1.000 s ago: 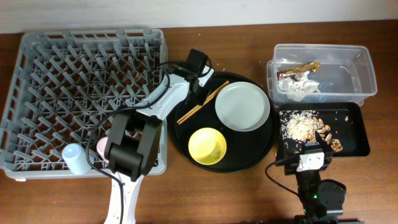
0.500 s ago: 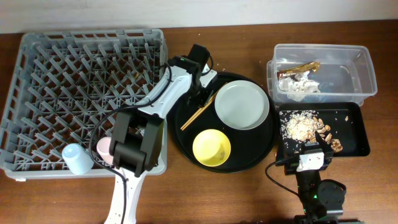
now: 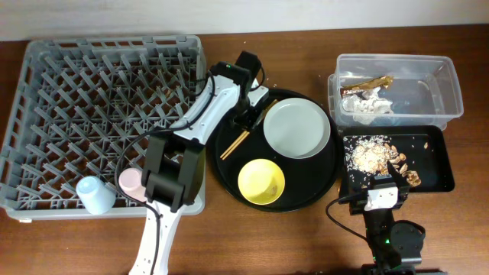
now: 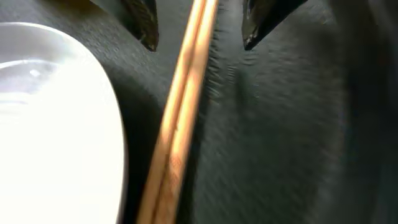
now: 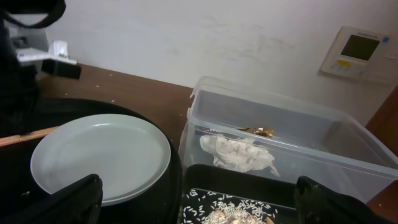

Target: Sort waste into correct bins and load items into the dishwasher rack

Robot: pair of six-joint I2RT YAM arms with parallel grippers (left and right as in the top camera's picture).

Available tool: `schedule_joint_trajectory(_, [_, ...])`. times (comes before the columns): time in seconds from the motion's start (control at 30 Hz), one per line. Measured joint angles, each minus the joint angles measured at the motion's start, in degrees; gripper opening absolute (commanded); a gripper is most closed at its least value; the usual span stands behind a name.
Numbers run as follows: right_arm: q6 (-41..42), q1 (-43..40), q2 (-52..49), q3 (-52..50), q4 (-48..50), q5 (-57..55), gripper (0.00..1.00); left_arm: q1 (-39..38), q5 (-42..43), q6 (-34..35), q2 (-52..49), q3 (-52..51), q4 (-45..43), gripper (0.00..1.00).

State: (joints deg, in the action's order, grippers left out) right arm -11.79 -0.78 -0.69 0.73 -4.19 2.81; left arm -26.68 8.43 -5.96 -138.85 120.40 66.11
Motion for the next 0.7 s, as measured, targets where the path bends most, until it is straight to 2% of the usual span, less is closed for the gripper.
schedule_joint_trajectory(0.13, [0.0, 0.0, 0.0, 0.0, 0.0, 0.0, 0.98, 0.0, -4.9, 0.0, -1.0, 0.6, -1.5, 0.43])
schedule_joint_trajectory(0.27, [0.0, 0.0, 0.0, 0.0, 0.0, 0.0, 0.98, -0.3, -4.2, 0.0, -2.8, 1.6, -1.2, 0.43])
schedule_joint_trajectory(0.33, [0.0, 0.0, 0.0, 0.0, 0.0, 0.0, 0.98, -0.3, -4.2, 0.0, -2.8, 1.6, -1.2, 0.02])
schedule_joint_trajectory(0.53, [0.0, 0.0, 0.0, 0.0, 0.0, 0.0, 0.98, -0.7, -5.1, -0.6, -3.0, 1.8, -0.5, 0.00])
schedule_joint_trajectory(0.6, [0.0, 0.0, 0.0, 0.0, 0.0, 0.0, 0.98, -1.0, -4.4, 1.3, -3.0, 3.4, 4.4, 0.00])
schedule_joint_trajectory(0.7, [0.0, 0.0, 0.0, 0.0, 0.0, 0.0, 0.98, 0.5, -3.8, 5.9, 1.3, 12.9, 14.1, 0.00])
